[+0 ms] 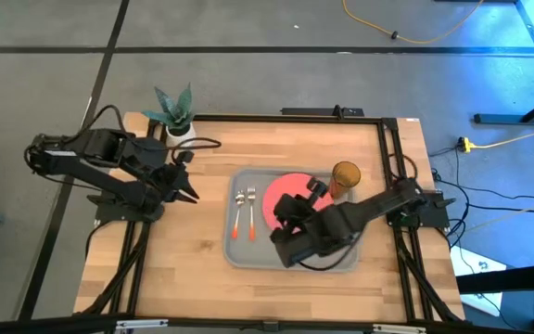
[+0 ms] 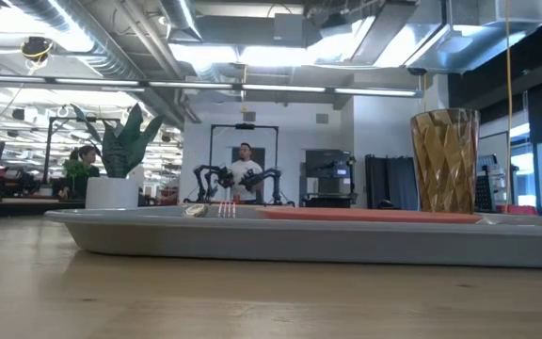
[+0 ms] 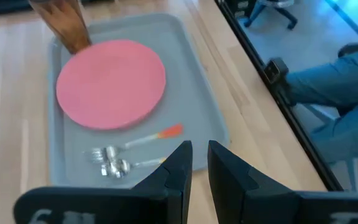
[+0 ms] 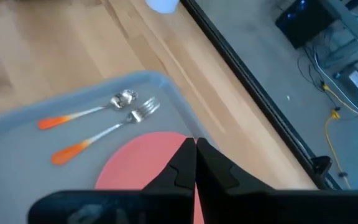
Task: Pick and place plate/cup/fork/spoon on tray
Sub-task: Adjust the pink plate
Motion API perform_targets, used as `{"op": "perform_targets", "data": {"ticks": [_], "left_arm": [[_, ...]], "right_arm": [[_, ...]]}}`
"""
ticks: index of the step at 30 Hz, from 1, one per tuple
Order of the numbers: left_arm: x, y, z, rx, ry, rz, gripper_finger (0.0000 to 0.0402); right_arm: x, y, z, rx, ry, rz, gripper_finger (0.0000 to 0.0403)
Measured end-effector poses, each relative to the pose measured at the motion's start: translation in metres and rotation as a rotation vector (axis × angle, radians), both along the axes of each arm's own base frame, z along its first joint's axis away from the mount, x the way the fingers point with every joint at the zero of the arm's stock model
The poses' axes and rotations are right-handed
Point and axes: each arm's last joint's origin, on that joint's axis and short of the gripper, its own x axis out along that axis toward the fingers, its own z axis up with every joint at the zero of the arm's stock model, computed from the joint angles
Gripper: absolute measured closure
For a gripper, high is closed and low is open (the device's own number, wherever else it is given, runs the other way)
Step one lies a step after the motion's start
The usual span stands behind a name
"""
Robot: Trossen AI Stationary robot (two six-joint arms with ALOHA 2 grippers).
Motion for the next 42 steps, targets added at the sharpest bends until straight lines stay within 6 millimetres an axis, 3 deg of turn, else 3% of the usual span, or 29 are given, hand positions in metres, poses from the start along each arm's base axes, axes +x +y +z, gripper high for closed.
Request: {"op": "perform_targets", "data": {"ticks": [6, 10, 17, 25, 33, 38, 42], "left_arm": [[0.008, -0.001, -0.011, -0.008, -0.049, 0.001, 0.0356], [0.012, -0.004, -0.019, -0.006, -0.041, -0.007, 0.0356], [0.013, -0.012, -0.021, -0.005, -0.05, -0.053, 0.0356], [0.013, -0.015, -0.02, -0.007, -0.061, -0.07, 0.0356], [0.013, -0.014, -0.02, 0.011, -0.067, -0.046, 0.0356], [0.013, -0.013, -0.02, 0.023, -0.068, -0.03, 0.0356], [0.013, -0.013, -0.02, 0.023, -0.068, -0.029, 0.0356]], "right_arm": [[-0.012, 0.002, 0.014, 0.018, -0.015, 0.036, 0.0397], [-0.01, -0.002, 0.01, 0.038, 0.016, 0.034, 0.0397], [-0.003, -0.027, -0.037, 0.096, 0.181, -0.088, 0.0397], [-0.005, -0.081, -0.086, 0.217, 0.257, -0.302, 0.0397], [0.013, -0.134, -0.14, 0.382, 0.269, -0.233, 0.0397], [0.004, -0.159, -0.162, 0.387, 0.305, -0.312, 0.0397], [-0.001, -0.166, -0.177, 0.398, 0.312, -0.34, 0.0397]]}}
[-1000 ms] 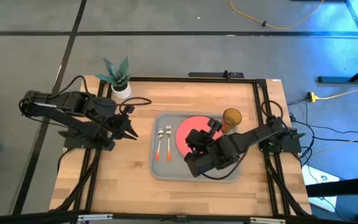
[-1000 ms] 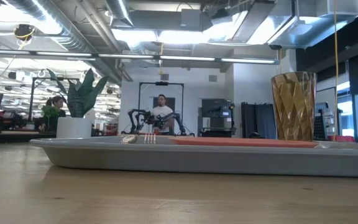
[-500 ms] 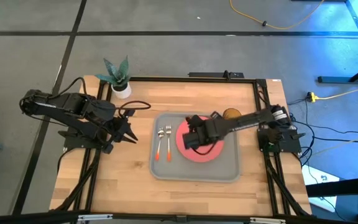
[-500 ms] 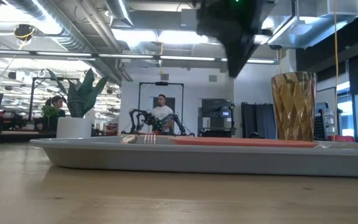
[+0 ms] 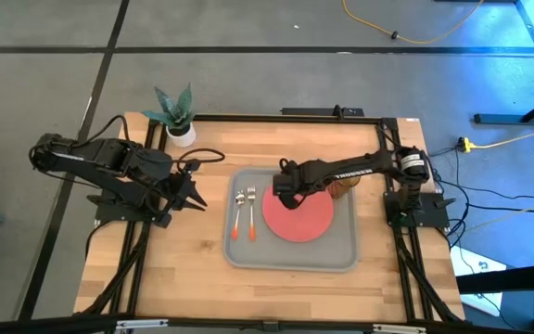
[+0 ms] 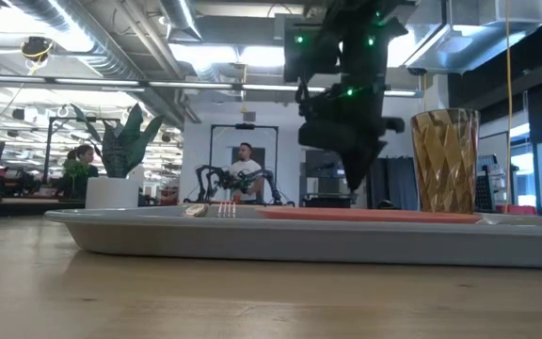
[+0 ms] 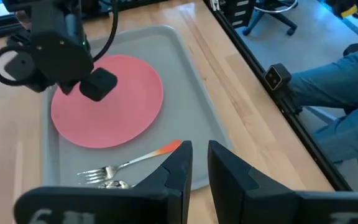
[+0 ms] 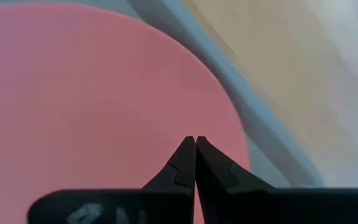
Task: Pick and place plate/cup/fork/spoon on tray
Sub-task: Adjust the pink plate
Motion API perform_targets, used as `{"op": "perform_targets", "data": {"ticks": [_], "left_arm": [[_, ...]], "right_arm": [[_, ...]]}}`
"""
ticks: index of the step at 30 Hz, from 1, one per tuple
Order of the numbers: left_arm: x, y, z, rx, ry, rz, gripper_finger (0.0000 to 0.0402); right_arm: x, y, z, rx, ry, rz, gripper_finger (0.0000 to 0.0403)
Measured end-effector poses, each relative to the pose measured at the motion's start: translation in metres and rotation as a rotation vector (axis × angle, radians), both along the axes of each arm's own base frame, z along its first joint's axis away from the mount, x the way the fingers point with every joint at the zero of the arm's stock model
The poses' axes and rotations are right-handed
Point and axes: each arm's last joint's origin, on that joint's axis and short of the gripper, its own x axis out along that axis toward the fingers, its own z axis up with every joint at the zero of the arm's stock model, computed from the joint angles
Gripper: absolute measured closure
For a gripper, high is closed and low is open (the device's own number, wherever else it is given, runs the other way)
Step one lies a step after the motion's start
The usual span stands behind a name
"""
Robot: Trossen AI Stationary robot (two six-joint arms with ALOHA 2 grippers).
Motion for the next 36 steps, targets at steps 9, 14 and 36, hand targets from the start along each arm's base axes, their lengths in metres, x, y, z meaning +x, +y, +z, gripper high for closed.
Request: {"op": "perform_targets", "data": {"ticks": [9, 14, 36], "left_arm": [[0.0, 0.0, 0.0, 0.001, 0.001, 0.0, 0.0356], [0.0, 0.0, 0.0, 0.001, 0.001, 0.0, 0.0356], [0.0, 0.0, 0.0, -0.001, 0.002, 0.0, 0.0356]], "right_arm": [[0.003, 0.001, -0.019, 0.07, -0.09, 0.033, 0.0397], [0.0, 0.002, -0.025, 0.1, -0.088, 0.033, 0.0397], [0.001, 0.003, -0.028, 0.126, -0.104, 0.035, 0.0397]]}}
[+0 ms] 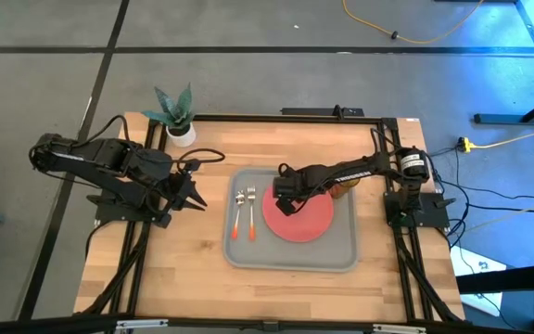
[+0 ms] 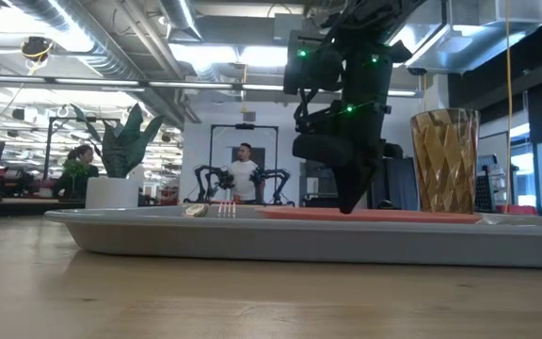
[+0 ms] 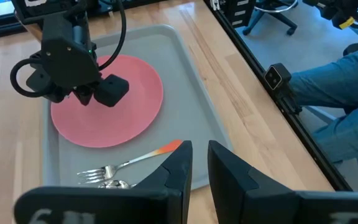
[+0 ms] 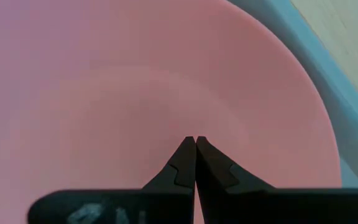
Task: Pick and place plate/cup/fork/spoon on tray
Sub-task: Adjust the pink plate
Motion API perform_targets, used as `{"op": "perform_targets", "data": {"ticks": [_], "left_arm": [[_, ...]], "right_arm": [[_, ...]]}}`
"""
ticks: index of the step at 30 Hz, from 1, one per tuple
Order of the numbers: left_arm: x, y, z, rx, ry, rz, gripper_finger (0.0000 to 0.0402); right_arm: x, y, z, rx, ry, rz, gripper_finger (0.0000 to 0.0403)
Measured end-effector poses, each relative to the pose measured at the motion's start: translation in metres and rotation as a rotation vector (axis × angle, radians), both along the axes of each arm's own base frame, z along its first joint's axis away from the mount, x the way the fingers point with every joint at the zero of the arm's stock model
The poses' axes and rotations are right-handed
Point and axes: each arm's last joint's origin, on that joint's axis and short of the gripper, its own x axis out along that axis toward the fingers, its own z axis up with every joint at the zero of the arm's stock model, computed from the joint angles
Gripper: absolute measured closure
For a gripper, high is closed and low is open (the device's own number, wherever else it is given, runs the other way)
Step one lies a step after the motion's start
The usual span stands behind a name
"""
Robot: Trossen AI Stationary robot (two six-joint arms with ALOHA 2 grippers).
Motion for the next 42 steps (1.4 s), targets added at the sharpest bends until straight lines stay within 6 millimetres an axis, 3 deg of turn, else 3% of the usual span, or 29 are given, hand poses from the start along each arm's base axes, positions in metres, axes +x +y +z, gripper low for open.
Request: {"op": "perform_targets", "data": {"ticks": [33, 42], "left_arm": [[0.0, 0.0, 0.0, -0.005, 0.002, 0.003, 0.0356], [0.0, 0.0, 0.0, -0.005, 0.002, 0.003, 0.0356]], "right_arm": [[0.0, -0.001, 0.0, 0.003, -0.021, -0.079, 0.0397], [0.004, -0.001, -0.014, 0.022, 0.001, -0.098, 0.0397]]}}
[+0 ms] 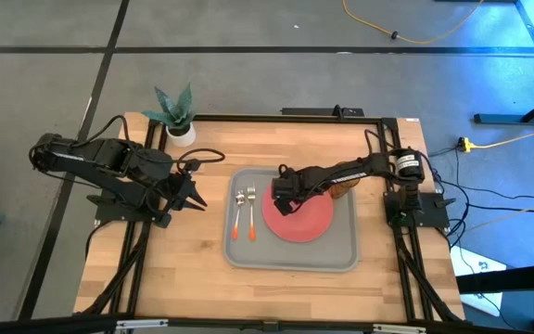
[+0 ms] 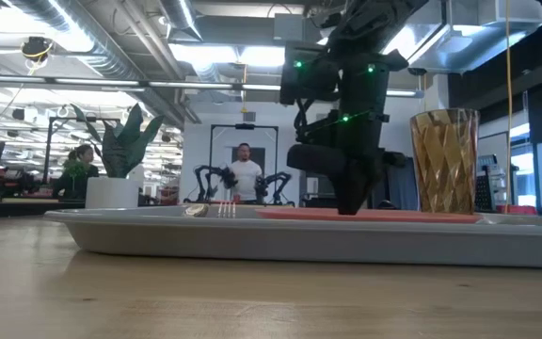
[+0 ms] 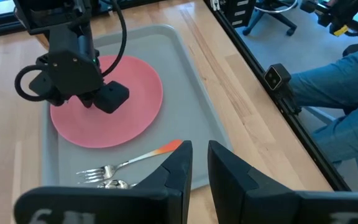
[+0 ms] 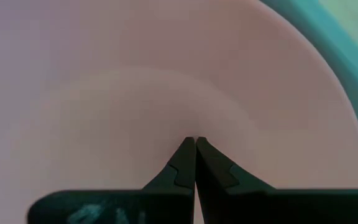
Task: Pick and place plate/cup/fork/spoon on tray
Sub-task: Adjust the pink plate
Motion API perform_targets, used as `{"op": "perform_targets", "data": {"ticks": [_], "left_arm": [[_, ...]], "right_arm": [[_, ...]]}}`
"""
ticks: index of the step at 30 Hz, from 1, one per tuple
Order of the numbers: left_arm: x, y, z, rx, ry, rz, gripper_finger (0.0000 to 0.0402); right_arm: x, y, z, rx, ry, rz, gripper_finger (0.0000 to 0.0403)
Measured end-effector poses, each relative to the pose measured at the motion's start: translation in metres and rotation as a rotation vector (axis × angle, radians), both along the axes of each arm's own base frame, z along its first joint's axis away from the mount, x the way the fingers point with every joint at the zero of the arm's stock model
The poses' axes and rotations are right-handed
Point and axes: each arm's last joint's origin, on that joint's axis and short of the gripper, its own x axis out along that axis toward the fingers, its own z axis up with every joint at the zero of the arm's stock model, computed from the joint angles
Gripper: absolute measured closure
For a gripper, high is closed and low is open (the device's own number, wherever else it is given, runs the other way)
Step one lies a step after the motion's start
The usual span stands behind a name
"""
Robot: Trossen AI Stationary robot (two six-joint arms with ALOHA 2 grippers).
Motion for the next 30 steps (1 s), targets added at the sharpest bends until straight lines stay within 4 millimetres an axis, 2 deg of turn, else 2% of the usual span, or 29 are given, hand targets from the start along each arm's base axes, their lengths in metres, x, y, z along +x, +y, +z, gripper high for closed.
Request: {"op": "perform_targets", "data": {"ticks": [22, 30], "left_arm": [[0.0, 0.0, 0.0, 0.0, 0.001, 0.0, 0.0356], [0.0, 0.0, 0.0, -0.003, 0.001, -0.004, 0.0356]], "right_arm": [[0.005, 0.015, 0.0, 0.072, -0.046, 0.049, 0.0397], [0.014, 0.025, 0.015, 0.038, -0.07, 0.114, 0.0397]]}}
